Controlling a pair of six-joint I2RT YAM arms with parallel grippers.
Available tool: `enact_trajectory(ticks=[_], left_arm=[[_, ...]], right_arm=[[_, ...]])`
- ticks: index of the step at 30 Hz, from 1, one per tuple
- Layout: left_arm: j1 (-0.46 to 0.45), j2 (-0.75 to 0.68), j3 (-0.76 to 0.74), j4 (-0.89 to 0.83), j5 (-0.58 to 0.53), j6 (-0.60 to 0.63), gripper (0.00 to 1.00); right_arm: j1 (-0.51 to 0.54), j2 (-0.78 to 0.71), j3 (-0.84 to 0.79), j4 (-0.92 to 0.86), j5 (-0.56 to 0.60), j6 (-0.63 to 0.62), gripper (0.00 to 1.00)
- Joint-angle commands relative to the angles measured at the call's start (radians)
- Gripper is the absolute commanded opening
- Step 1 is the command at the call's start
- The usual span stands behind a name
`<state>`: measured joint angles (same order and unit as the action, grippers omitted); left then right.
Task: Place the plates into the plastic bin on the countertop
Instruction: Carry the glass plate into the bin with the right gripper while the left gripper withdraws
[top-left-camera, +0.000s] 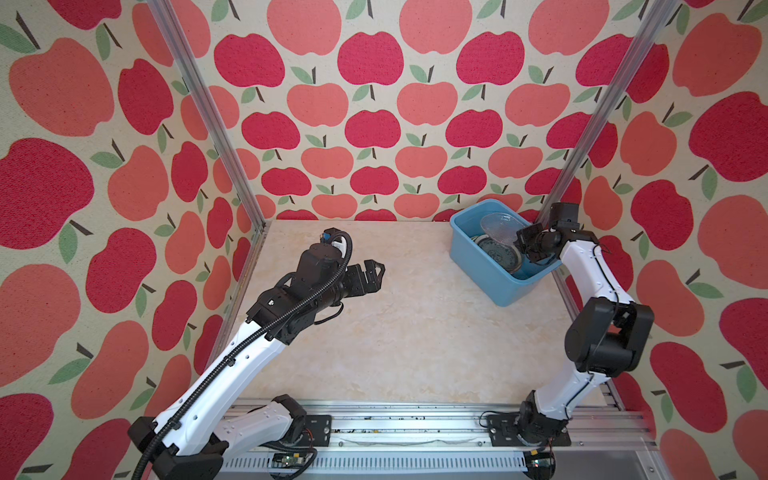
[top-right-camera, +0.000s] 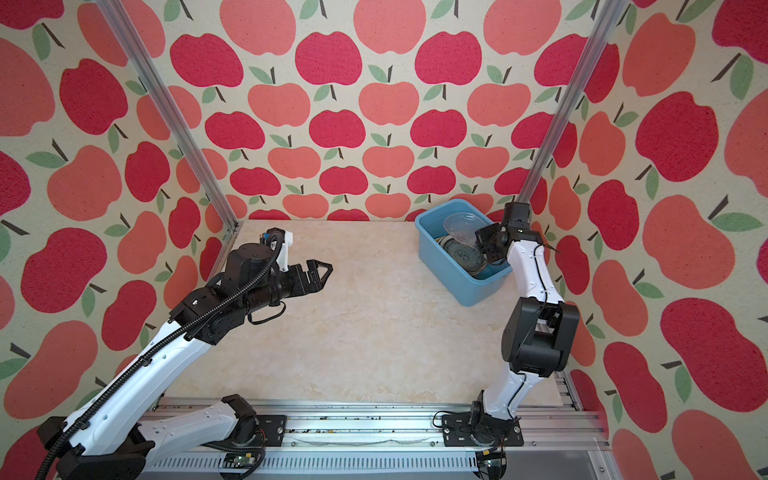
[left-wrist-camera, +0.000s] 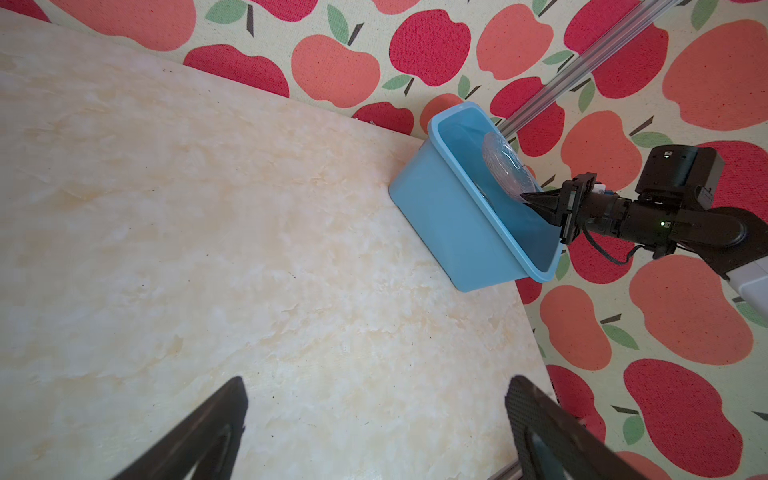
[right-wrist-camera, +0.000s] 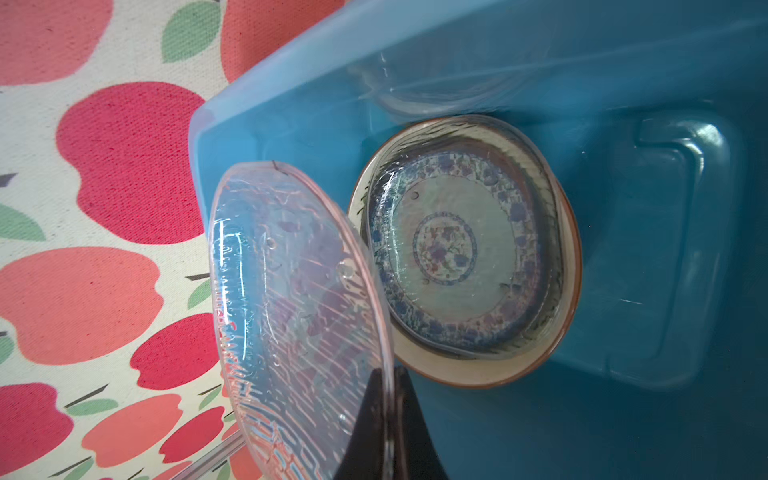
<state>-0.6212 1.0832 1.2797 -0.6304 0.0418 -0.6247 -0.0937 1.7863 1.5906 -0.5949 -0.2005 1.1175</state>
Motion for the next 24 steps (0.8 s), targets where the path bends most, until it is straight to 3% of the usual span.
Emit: enact_trajectory(ticks=[1,12,24], left_arm=[[0.033,-0.001,-0.008,0.004,0.048,0.030,0.99],[0.061,0.000,-0.005,-0.027,0.049,0.026,0.99],[0.064,0.051,0.043,-0.054,0.036,0.032,0.99]], right_arm=[[0.002,0.046,0.053,-0.096,0.085,-0.047,0.00],[0.002,0.164,0.118,-0.155,0.119,-0.121,0.01],[0.001,0.165,0.114,-0.175,0.132,-0.136,0.19]])
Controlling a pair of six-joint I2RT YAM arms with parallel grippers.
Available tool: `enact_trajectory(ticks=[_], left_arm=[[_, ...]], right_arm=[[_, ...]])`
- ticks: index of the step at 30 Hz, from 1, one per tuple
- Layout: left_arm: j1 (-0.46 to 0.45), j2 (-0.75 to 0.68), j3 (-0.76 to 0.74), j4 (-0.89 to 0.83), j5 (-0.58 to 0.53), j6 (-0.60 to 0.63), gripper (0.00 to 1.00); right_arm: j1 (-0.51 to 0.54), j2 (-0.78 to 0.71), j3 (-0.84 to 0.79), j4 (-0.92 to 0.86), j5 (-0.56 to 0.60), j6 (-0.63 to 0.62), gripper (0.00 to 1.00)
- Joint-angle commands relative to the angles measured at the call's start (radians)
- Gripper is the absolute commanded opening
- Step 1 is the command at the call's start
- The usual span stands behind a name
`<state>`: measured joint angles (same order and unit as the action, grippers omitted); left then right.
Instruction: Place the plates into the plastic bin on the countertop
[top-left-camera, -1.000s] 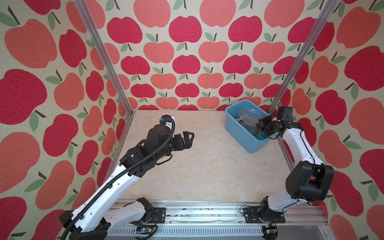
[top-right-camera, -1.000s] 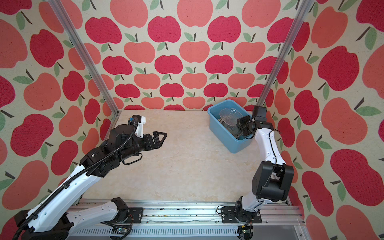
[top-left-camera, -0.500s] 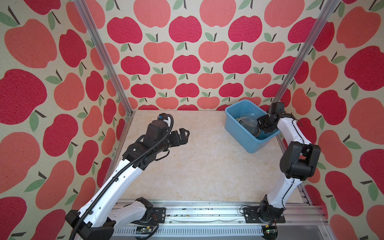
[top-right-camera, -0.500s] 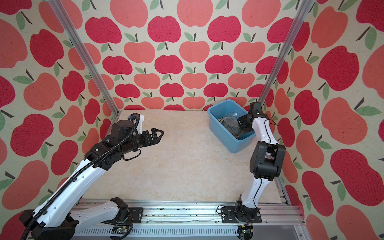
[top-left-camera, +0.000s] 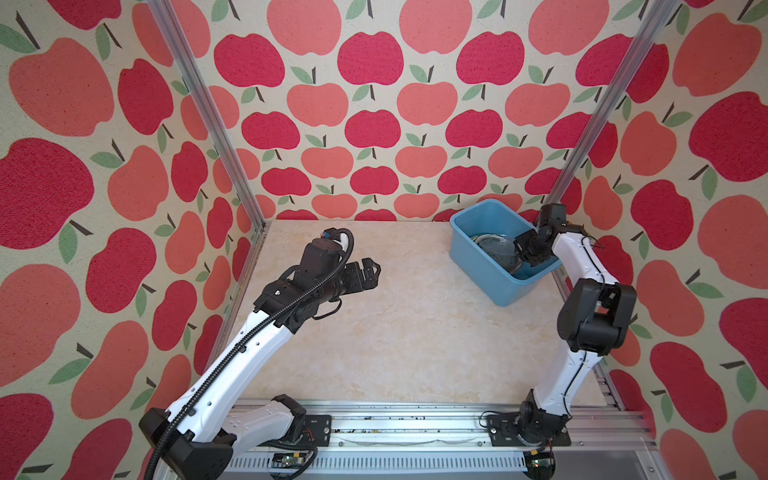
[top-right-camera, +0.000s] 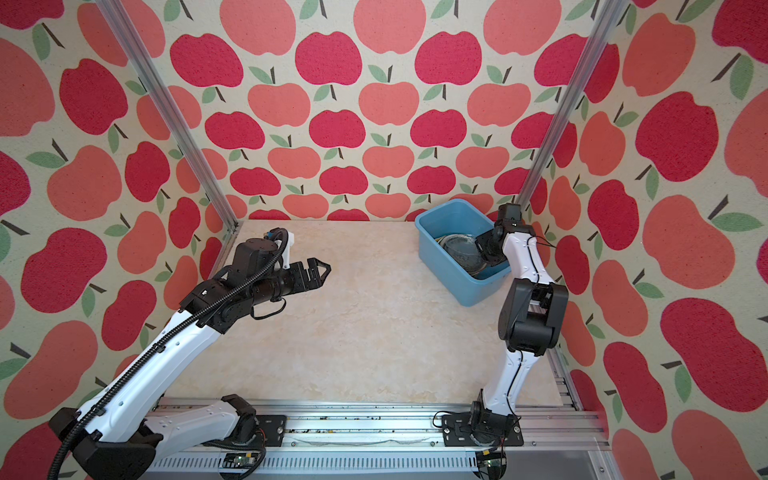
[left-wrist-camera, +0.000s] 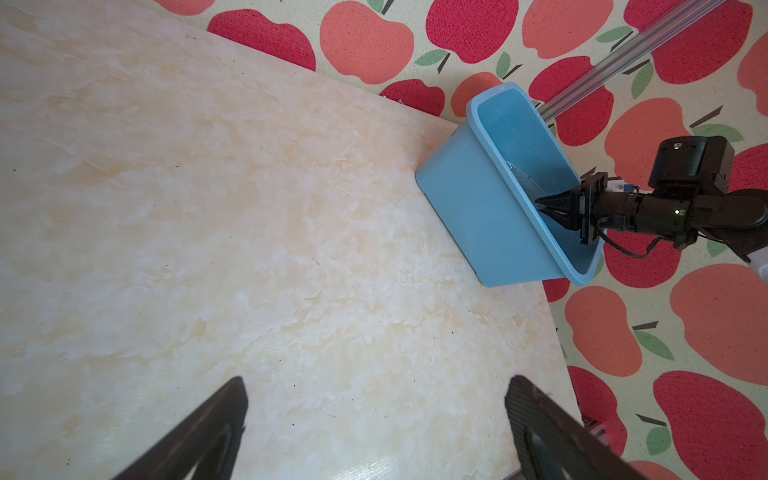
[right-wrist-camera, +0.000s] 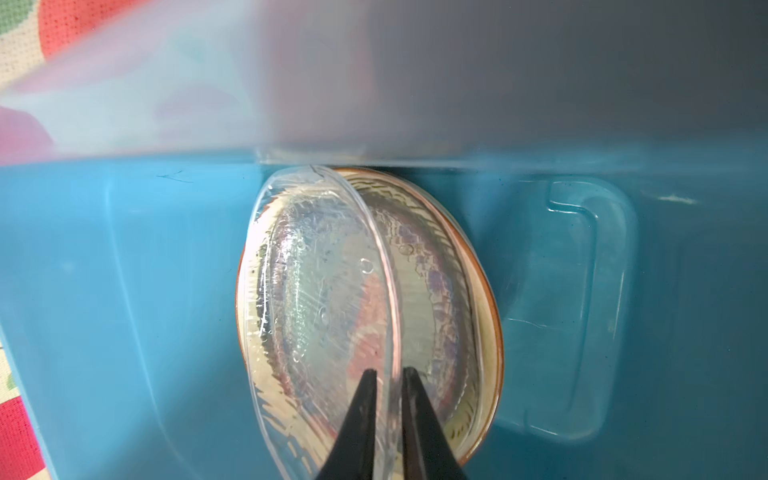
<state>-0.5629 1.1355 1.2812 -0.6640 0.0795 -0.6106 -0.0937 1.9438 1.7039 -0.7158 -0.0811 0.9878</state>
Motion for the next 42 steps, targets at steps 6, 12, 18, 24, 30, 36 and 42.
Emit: enact_trajectory(ticks=[6,12,18,24,30,36,42], left_arm=[[0.005,-0.022,0.055,-0.043,-0.028,0.020,0.99],[0.019,-0.043,0.063,-0.078,-0.047,0.034,0.99],[0.041,-0.086,0.066,-0.100,-0.085,0.043,0.99],[0.093,-0.116,0.087,-0.155,-0.133,0.073,0.99],[0.235,-0.170,0.034,-0.201,-0.267,0.066,0.99],[0.482,-0.294,-0.224,-0.050,-0.284,0.044,0.99],[0.649,-0.353,-0.470,0.154,-0.331,0.144,0.99]], right_arm=[[-0.001,-0.007,-0.004,-0.048,-0.002,-0.011,0.21],[-0.001,-0.068,-0.040,-0.045,0.020,-0.033,0.31],[0.000,-0.139,-0.068,-0.018,0.033,-0.080,0.41],[0.032,-0.265,-0.064,0.030,0.073,-0.231,0.51],[0.148,-0.527,-0.285,0.297,-0.023,-0.459,0.55],[0.284,-0.866,-0.625,0.473,0.070,-0.704,0.66],[0.300,-1.172,-1.000,0.564,0.211,-0.829,0.99]])
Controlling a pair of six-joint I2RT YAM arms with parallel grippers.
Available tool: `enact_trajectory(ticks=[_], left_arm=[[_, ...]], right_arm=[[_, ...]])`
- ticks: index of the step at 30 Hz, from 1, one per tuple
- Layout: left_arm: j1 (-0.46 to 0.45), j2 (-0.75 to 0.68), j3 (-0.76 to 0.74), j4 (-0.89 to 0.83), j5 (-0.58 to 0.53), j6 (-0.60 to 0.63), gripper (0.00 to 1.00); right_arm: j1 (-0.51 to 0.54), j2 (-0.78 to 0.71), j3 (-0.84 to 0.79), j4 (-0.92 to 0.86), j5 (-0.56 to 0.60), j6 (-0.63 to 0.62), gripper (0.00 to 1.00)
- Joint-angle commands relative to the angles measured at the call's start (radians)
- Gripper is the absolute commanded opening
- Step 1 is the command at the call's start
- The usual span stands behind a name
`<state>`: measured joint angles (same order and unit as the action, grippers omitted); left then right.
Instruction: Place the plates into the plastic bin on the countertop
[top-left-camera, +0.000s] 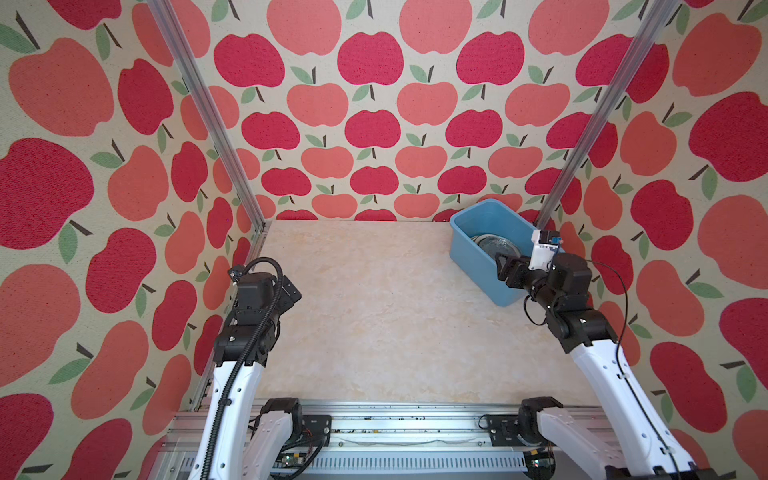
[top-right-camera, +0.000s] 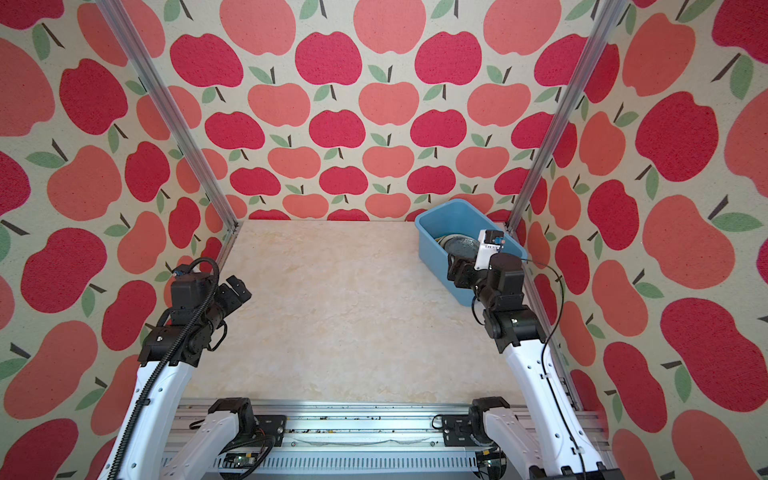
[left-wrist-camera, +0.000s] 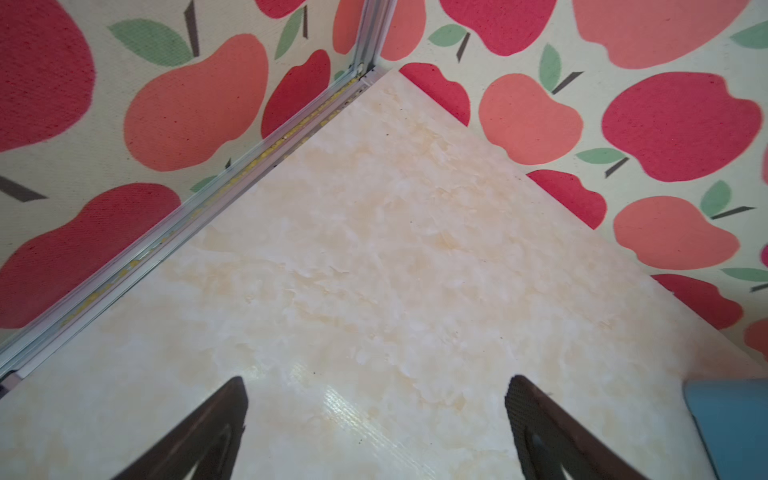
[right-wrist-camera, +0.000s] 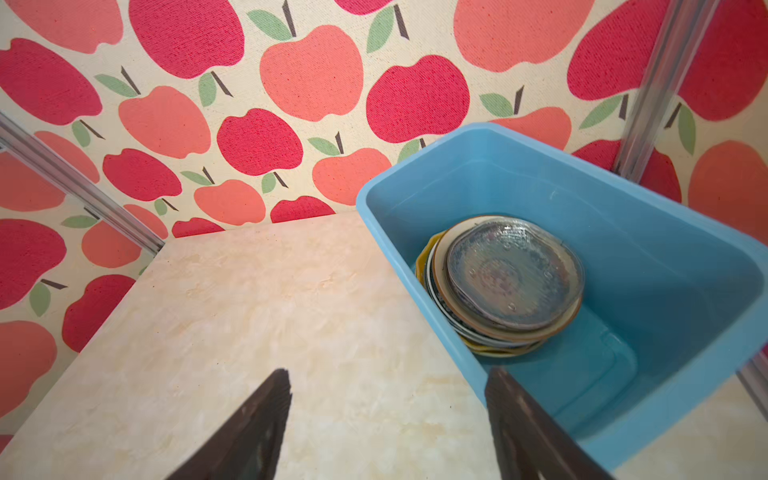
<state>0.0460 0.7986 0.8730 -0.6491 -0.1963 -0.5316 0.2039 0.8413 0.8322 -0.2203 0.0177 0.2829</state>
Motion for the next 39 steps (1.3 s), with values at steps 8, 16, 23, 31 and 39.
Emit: enact_trajectory(ticks=[8,16,23,31,39], left_arm=[[0.071,0.051,-0.343,0.646,0.012,0.331,0.99],[0.074,0.361,-0.426,1.046,0.107,0.433,0.99],[0.084,0.620,-0.432,1.330,0.130,0.453,0.99],[0.054,0.803,-0.492,1.597,0.186,0.513,0.99],[0.050,0.807,-0.490,1.602,0.176,0.516,0.99]], right_arm=[[-0.006,-0.193,-0.530,0.486,0.231,-0.305,0.99],[-0.074,0.199,-0.681,0.980,0.232,-0.300,0.99],[-0.098,0.521,-0.580,1.203,0.095,-0.368,0.99],[-0.120,0.789,-0.602,1.531,0.041,-0.378,0.99],[-0.117,0.754,-0.482,1.258,0.198,-0.339,0.99]])
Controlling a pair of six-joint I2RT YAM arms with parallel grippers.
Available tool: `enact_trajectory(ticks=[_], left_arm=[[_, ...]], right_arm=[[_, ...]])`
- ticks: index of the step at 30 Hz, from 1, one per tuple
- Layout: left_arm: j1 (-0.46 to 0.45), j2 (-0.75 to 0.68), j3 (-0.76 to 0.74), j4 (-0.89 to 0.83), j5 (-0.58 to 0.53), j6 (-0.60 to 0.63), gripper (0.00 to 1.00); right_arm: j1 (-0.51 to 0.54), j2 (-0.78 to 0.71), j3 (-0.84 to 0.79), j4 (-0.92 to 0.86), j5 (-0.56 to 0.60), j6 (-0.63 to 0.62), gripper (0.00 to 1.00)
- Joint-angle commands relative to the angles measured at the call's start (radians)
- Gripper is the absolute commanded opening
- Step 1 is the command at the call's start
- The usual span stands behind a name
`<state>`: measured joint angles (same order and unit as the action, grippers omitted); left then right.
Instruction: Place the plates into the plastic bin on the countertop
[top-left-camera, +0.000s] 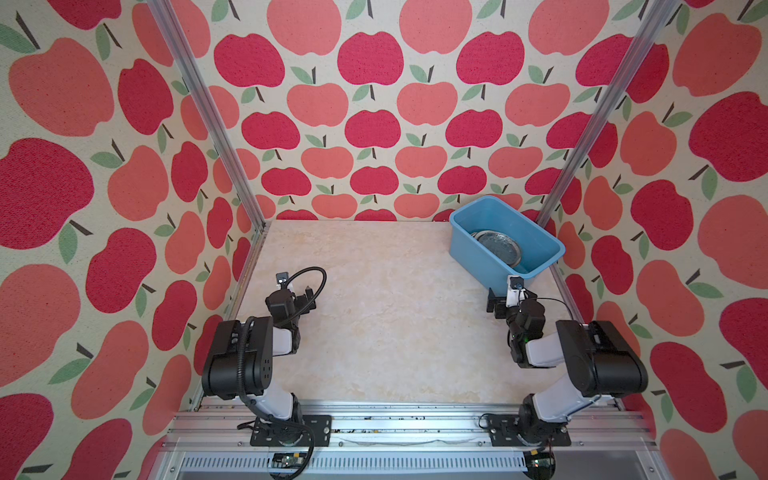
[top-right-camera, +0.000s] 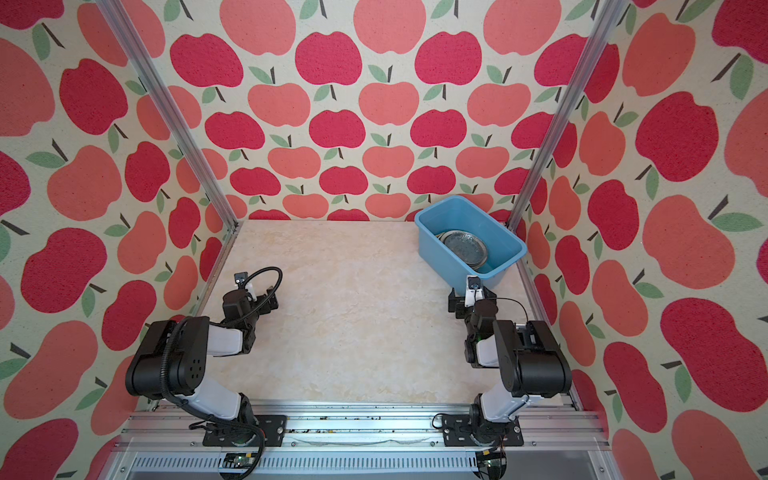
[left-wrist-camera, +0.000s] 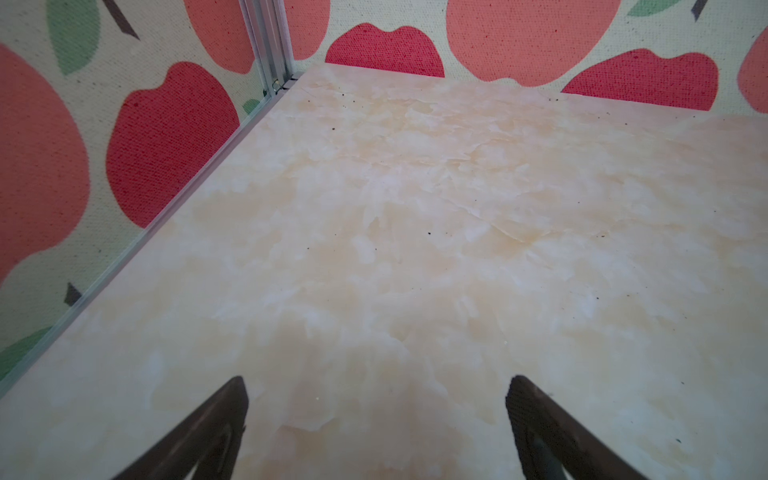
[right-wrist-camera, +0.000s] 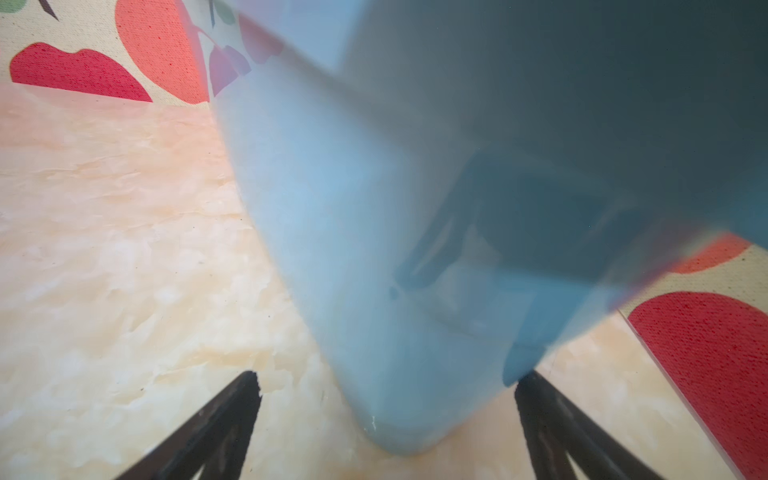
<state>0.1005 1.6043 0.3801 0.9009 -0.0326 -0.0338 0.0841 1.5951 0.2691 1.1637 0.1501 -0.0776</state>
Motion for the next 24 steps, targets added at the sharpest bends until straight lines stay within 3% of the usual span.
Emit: enact_trajectory(ticks=[1,17,24], left_arm=[[-0.005,0.001,0.001,0.053,0.011,0.018,0.99],[-0.007,0.003,0.001,0.055,0.010,0.020,0.99],[-0.007,0.002,0.001,0.055,0.011,0.020,0.99]], right_arm=[[0.003,-0.005,0.091,-0.154,0.075,0.027,0.99],[0.043,0.009,0.063,-0.077,0.105,-0.019,0.99],[-0.025,-0.004,0.103,-0.181,-0.048,0.023,0.99]])
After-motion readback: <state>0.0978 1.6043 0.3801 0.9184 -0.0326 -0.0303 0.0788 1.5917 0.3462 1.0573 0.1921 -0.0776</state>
